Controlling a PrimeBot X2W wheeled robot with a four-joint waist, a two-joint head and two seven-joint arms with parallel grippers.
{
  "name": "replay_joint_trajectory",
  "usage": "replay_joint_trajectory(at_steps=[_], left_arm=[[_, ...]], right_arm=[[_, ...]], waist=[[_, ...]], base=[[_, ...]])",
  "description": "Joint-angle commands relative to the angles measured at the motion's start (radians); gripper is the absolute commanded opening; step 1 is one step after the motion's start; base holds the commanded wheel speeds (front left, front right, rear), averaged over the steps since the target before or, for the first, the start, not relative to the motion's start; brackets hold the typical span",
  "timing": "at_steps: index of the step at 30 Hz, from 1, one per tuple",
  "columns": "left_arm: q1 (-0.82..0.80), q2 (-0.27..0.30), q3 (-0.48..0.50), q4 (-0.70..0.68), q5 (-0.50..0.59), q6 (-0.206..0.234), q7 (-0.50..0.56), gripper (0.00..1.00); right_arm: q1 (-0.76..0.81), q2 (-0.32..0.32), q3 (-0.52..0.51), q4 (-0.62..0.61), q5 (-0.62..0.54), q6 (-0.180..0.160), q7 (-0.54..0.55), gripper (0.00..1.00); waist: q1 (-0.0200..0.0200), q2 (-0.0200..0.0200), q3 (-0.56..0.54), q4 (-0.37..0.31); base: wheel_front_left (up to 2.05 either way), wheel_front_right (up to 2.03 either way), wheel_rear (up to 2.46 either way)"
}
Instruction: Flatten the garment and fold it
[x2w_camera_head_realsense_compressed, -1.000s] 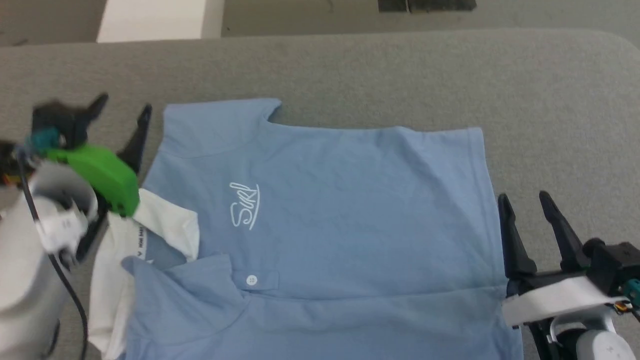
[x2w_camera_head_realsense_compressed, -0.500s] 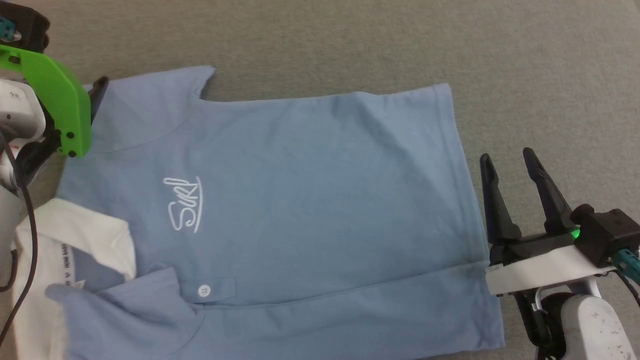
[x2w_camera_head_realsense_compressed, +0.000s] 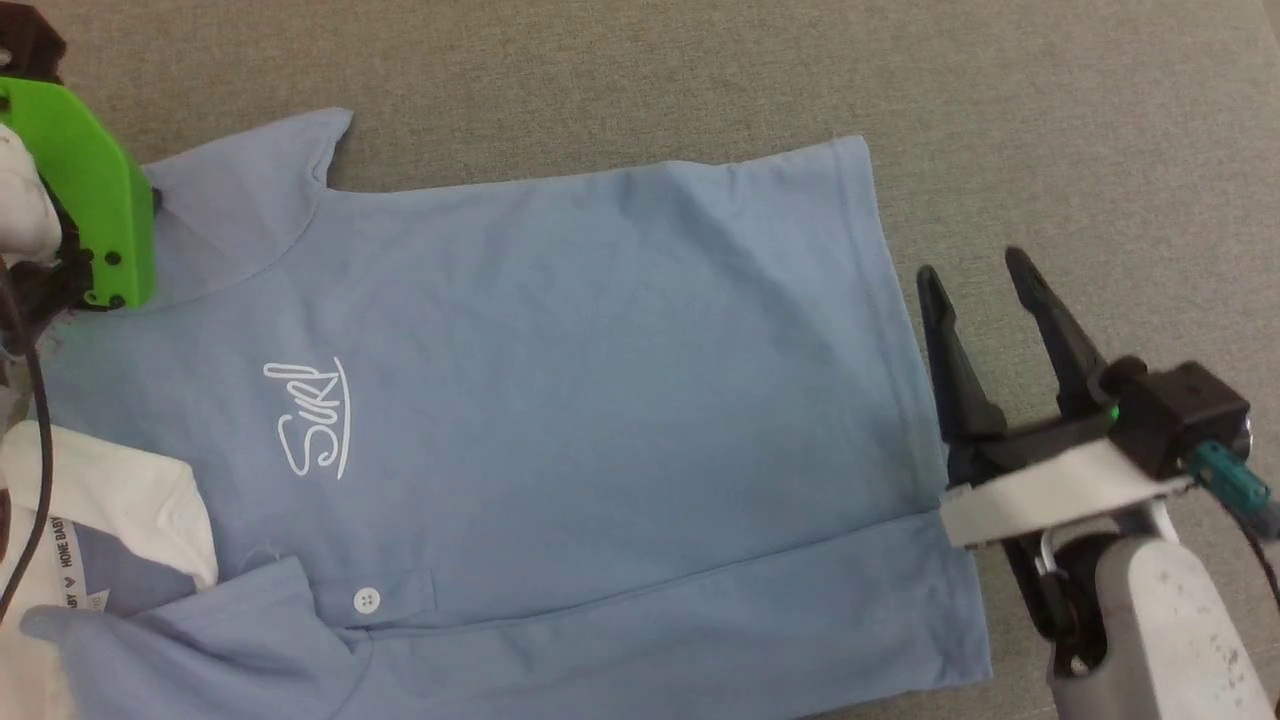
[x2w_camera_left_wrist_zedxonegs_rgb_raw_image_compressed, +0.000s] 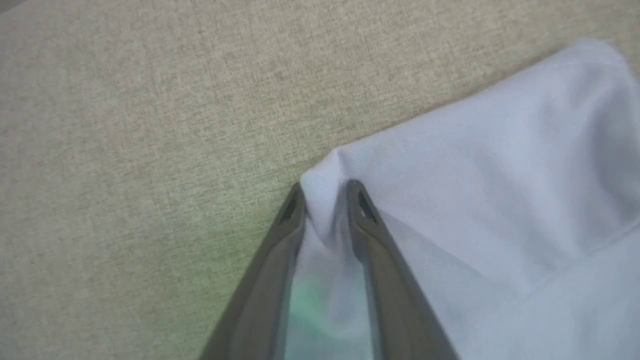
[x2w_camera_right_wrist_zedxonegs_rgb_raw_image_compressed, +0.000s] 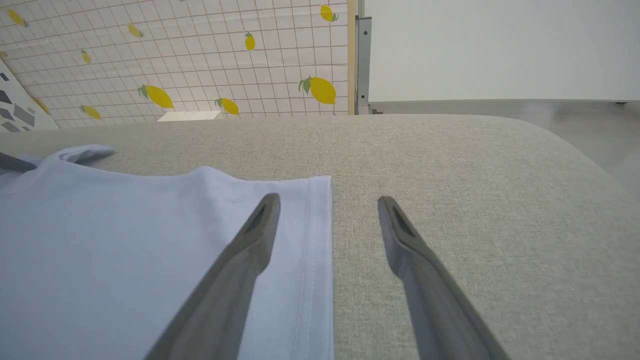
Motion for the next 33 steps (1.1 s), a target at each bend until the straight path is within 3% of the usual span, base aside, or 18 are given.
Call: replay_joint_trajectory(at_steps=[1,9,16,21,22,25,28,33], left_arm=[[0.036,-0.003,-0.016,0.011,-0.01,0.005,0.018,0.0],[0.032,-0.007,-0.022,-0.03,-0.023,-0.006,0.024,0.0],[0.021,-0.021,-0.036,-0.041,-0.024,-0.027,0.012,0.0],[0.011,-0.029,-0.043,-0.043,-0.024,-0.041,-0.001,0.0],[0.009,-0.03,-0.044,-0.042,-0.024,-0.044,-0.004,0.0],[0.008,-0.037,-0.045,-0.037,-0.027,-0.052,-0.02,0.0],[0.008,-0.044,-0.046,-0.033,-0.019,-0.064,-0.063,0.0],[0.024,-0.061,-0.039,-0.016,0.026,-0.08,-0.245,0.0]], right_arm=[[-0.045,-0.009,0.006,0.006,-0.014,-0.001,0.011,1.0],[-0.317,-0.074,0.057,0.164,-0.023,-0.001,0.171,1.0],[-0.525,-0.072,0.062,0.426,0.027,-0.001,0.53,1.0],[-0.608,-0.068,0.076,0.511,0.028,-0.001,0.739,0.99],[-0.618,-0.068,0.078,0.522,0.023,-0.001,0.784,0.65],[-0.639,-0.074,0.083,0.534,0.002,-0.001,0.876,0.04],[-0.65,-0.079,0.078,0.518,-0.016,-0.001,0.889,0.0],[-0.618,-0.075,0.064,0.484,-0.006,-0.001,0.763,0.0]], waist=[[-0.0001,0.0061,0.0,0.002],[-0.0001,0.0061,0.0,0.022],[-0.0001,0.0061,0.008,0.051],[-0.0001,0.0061,0.013,0.062],[-0.0001,0.0061,0.013,0.064],[-0.0001,0.0061,0.01,0.066],[-0.0001,0.0061,0.0,0.071],[-0.0001,0.0061,-0.045,0.077]], base=[[0.0,0.0,0.0],[0.0,0.0,0.0],[0.0,0.0,0.0],[0.0,0.0,0.0],[0.0,0.0,0.0],[0.0,0.0,0.0],[0.0,0.0,0.0],[0.0,0.0,0.0]])
